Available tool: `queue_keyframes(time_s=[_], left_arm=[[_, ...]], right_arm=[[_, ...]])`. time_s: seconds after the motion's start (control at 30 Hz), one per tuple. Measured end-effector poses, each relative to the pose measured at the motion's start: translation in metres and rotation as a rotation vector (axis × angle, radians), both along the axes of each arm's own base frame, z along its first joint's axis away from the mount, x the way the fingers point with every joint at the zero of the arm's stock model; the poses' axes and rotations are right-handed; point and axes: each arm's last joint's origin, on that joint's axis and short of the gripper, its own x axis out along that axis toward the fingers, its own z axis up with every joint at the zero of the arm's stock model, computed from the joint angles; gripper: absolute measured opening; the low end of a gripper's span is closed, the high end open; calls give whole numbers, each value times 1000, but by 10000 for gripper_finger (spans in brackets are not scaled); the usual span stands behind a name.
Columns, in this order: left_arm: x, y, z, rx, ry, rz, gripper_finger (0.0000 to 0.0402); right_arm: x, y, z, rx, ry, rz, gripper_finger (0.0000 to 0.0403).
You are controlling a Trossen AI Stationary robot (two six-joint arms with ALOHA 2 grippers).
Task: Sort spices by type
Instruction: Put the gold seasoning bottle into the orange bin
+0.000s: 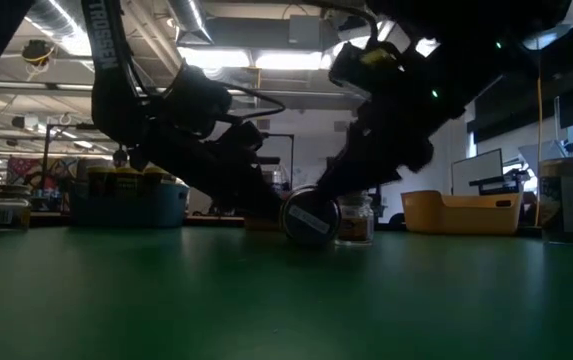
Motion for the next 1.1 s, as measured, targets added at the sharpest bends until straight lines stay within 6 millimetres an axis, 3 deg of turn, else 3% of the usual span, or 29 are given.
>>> queue_keyframes(time_s=[0.3, 0.83, 1.1], left_arm=[[0, -2, 3, -41, -19, -59, 278], [1, -5, 30, -97, -122, -125, 278], [1, -5, 30, -137, -126, -128, 278]], right_arm=[[2, 0, -8, -40, 12, -7, 351], [1, 0, -9, -94, 32, 10, 351], [3, -3, -9, -126, 17, 4, 351]])
